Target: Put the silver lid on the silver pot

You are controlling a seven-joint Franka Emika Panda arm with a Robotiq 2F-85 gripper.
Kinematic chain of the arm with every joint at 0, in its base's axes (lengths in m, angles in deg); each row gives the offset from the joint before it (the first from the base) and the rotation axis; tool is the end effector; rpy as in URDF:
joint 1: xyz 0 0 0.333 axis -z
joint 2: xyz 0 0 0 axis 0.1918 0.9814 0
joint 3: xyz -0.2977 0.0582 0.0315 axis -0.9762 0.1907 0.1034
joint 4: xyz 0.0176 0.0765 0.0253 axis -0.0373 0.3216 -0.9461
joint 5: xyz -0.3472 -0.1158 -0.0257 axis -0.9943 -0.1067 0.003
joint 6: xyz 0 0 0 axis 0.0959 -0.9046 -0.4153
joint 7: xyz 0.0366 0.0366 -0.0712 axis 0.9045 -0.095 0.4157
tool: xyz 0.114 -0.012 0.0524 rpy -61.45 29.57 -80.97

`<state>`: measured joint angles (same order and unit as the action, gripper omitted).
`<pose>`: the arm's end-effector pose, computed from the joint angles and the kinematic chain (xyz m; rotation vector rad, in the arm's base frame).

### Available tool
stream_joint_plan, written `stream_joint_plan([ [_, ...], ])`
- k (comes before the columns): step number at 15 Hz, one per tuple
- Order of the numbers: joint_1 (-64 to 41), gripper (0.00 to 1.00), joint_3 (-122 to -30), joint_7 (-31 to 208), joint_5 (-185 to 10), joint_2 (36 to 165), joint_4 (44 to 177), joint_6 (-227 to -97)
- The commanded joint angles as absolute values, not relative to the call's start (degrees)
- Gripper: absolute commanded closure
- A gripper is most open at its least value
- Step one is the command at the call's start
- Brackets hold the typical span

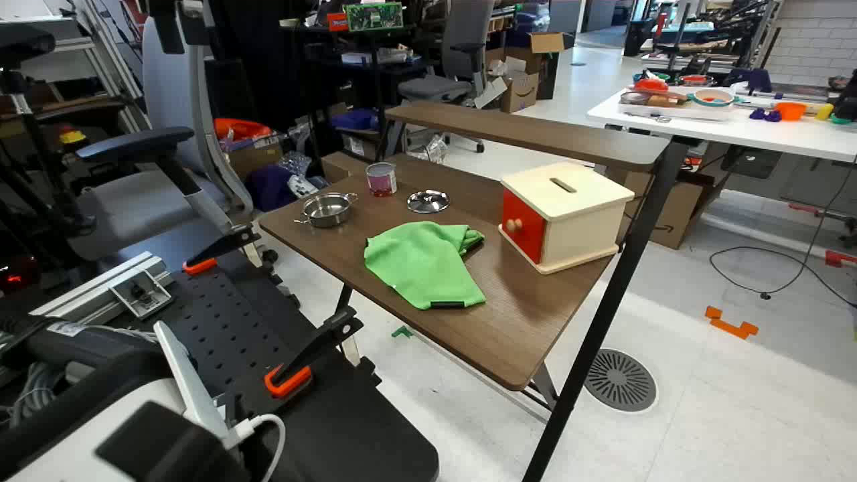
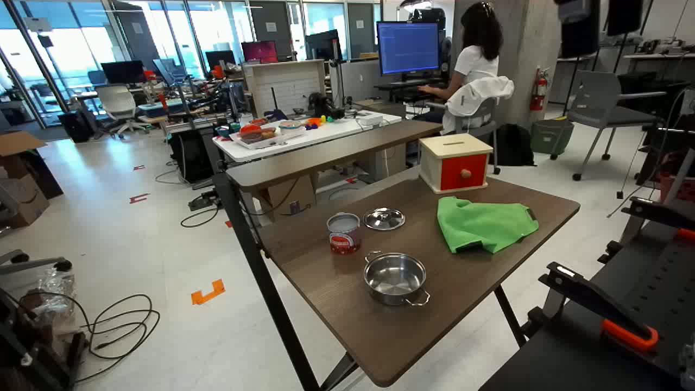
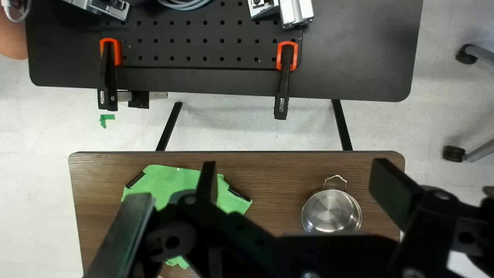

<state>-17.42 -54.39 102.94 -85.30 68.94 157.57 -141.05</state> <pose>0.3713 0.1627 0.3703 2.9721 0.1250 -0.2267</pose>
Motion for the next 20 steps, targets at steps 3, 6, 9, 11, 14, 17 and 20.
stream_joint_plan([
  [3,-18.8,0.0,-55.7,103.2,-85.7,69.1,157.3,-140.9],
  [6,-18.8,0.0,-55.7,103.2,-85.7,69.1,157.3,-140.9],
  [9,-18.8,0.0,-55.7,103.2,-85.7,69.1,157.3,-140.9],
  [11,-18.8,0.0,-55.7,103.2,-85.7,69.1,157.3,-140.9],
  [14,-18.8,0.0,-55.7,103.2,-85.7,69.1,157.3,-140.9],
  [17,-18.9,0.0,-55.8,103.3,-85.3,69.3,157.1,-141.5],
  [20,-19.0,0.0,-57.1,104.1,-79.5,72.8,154.6,-148.2],
])
